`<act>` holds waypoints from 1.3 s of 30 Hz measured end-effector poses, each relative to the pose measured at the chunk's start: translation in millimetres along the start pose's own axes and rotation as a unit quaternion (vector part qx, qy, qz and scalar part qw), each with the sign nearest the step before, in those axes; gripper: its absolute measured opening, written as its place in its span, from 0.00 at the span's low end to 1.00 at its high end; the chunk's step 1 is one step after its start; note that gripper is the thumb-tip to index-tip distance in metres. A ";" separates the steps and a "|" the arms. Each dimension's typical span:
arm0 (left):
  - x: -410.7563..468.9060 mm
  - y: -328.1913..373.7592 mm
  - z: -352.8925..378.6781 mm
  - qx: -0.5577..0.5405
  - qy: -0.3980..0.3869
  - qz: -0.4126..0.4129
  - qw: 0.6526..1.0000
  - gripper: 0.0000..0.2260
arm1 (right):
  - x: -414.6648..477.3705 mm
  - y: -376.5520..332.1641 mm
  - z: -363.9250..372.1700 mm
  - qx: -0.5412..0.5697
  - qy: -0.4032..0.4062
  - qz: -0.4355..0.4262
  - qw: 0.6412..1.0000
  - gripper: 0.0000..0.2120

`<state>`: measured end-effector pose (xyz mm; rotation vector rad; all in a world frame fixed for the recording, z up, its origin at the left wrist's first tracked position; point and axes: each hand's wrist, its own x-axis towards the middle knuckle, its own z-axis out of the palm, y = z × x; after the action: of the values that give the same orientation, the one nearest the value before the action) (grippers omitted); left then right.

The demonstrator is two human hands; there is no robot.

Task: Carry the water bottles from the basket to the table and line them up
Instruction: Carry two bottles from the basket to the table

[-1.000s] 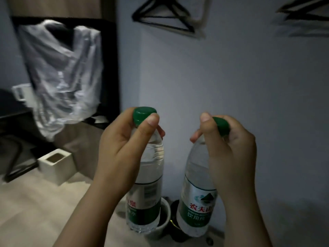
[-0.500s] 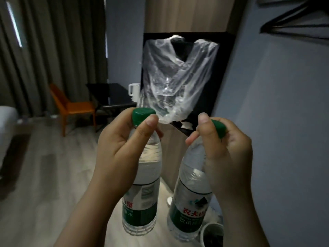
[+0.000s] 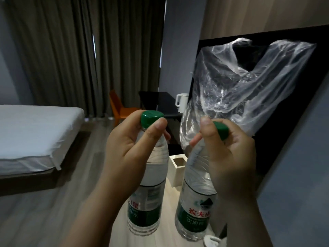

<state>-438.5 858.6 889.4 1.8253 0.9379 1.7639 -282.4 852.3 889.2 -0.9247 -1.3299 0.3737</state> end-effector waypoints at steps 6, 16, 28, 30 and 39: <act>43.8 -51.9 8.4 0.037 0.025 -0.025 0.999 0.14 | 54.2 53.5 28.9 0.007 -0.032 0.007 0.999 0.17; 148.9 -172.2 -26.7 0.056 0.047 -0.034 0.997 0.15 | 149.8 139.8 141.6 0.009 -0.066 -0.006 0.998 0.17; 301.8 -318.1 -92.8 0.068 0.032 -0.041 0.996 0.13 | 268.2 223.5 298.3 0.018 -0.069 -0.004 0.997 0.17; 322.8 -342.4 -97.4 0.063 0.031 -0.048 0.996 0.14 | 287.5 241.1 319.2 0.022 -0.071 -0.003 0.997 0.17; 441.5 -457.3 -95.1 0.069 0.030 -0.026 0.997 0.13 | 394.4 338.7 403.3 0.049 -0.074 0.009 0.996 0.17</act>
<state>-627.5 1472.7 877.0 1.8219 1.1465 1.7712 -472.9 1482.0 880.8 -0.8400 -1.4261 0.5267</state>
